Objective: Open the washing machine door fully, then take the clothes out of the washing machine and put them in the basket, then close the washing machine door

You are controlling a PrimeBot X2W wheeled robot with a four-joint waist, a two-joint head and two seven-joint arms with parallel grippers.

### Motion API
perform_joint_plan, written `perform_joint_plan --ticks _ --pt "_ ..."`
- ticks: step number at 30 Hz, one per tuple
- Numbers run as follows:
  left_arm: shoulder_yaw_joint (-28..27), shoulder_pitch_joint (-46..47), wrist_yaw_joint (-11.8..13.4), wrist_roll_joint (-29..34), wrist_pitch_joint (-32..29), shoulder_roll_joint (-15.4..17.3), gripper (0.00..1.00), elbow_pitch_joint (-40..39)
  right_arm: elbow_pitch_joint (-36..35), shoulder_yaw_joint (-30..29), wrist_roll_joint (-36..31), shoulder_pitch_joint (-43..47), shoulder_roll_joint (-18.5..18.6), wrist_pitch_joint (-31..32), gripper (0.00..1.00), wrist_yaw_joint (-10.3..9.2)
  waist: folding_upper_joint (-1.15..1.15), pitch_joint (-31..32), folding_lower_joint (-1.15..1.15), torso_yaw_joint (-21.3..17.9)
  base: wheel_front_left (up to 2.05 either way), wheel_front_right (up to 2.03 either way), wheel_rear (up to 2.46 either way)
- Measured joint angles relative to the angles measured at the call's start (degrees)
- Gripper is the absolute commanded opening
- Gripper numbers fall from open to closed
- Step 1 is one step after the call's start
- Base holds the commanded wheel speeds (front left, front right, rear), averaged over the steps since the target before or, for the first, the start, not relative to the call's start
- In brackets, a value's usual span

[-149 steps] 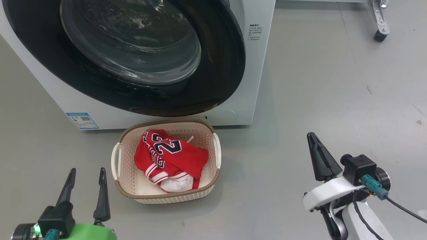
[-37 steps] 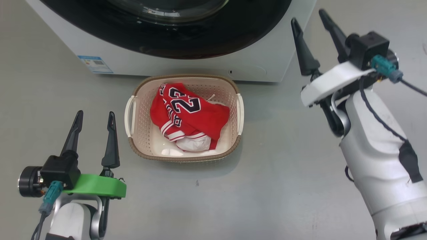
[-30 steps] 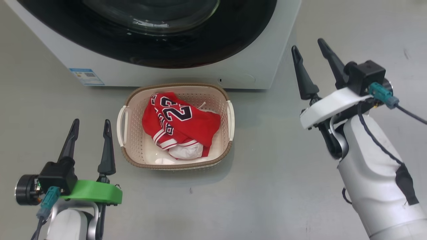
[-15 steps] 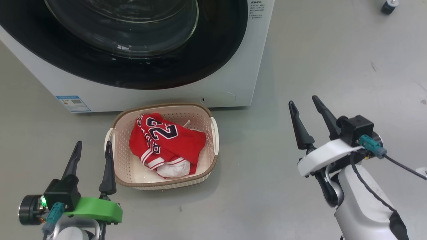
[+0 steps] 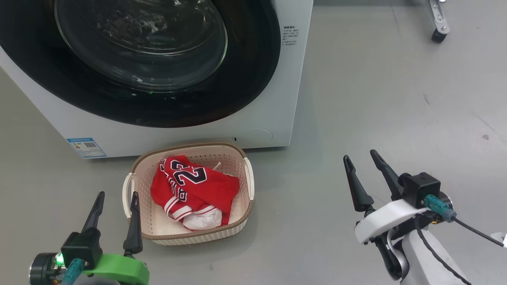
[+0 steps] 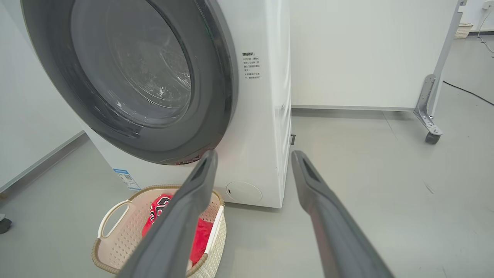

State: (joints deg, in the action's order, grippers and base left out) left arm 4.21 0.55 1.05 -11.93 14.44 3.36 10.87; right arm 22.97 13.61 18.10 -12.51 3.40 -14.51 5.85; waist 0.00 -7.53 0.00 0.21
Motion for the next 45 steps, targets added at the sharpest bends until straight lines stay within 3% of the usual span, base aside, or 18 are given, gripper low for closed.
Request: perform_joint_plan --ticks 45 --pt "1.5 -3.2 0.4 -0.2 -0.3 0.0 1.0 0.1 -3.9 -1.0 -0.8 8.4 -0.4 0.0 1.0 -1.05 0.0 4.7 0.0 -1.4 0.0 0.0 0.0"
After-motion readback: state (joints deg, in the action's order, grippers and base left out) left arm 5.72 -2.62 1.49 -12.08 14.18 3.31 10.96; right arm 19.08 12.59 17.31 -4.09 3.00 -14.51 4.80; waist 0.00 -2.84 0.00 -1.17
